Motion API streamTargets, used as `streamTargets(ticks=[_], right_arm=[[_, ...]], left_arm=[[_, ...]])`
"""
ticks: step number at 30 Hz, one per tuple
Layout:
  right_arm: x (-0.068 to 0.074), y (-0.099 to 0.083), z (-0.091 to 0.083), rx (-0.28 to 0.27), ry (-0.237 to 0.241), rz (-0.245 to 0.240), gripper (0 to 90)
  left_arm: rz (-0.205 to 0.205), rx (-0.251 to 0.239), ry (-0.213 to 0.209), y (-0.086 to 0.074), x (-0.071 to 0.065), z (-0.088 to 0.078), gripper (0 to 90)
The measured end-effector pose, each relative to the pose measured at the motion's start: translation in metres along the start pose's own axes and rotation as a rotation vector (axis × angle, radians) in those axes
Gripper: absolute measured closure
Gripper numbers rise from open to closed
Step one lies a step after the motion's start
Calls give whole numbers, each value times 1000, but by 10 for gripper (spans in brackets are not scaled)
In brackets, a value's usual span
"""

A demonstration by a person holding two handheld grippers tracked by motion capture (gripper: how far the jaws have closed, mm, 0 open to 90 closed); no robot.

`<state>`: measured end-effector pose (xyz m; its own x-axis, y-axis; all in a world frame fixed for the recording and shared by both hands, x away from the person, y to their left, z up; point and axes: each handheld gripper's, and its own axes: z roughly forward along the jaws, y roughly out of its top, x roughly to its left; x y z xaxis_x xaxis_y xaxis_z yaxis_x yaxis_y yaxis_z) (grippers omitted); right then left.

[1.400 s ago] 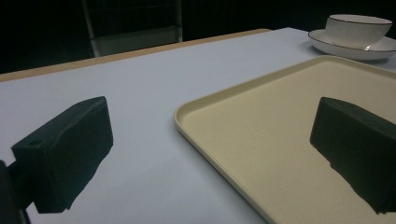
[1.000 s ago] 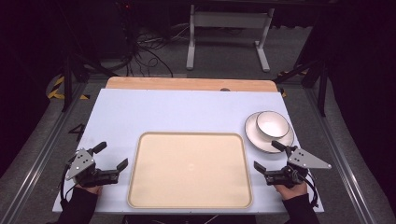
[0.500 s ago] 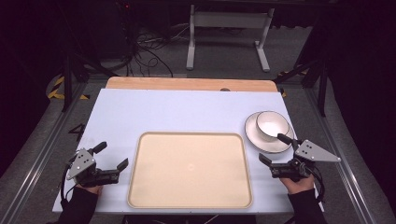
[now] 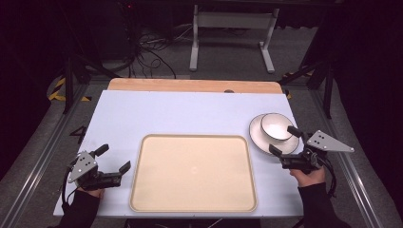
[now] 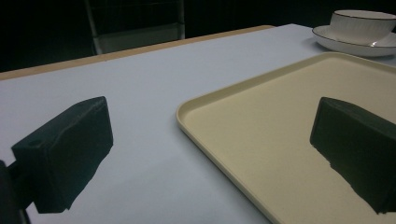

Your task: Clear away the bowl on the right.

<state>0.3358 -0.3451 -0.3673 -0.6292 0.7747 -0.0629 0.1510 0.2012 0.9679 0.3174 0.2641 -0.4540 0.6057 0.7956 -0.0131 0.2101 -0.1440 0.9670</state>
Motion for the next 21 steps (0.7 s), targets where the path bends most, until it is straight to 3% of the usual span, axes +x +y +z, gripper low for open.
streamTargets(ticks=[5,9,15,21], right_arm=[[-7,6,2,6,-23,2,64],[-14,11,7,57,-23,40,69],[-23,21,11,82,-43,35,69],[-29,27,18,129,-8,20,69]], left_arm=[[2,1,0,0,0,0,1],[-1,1,-2,0,0,0,1],[-4,0,-2,0,0,0,1],[-6,-1,0,0,0,0,1]])
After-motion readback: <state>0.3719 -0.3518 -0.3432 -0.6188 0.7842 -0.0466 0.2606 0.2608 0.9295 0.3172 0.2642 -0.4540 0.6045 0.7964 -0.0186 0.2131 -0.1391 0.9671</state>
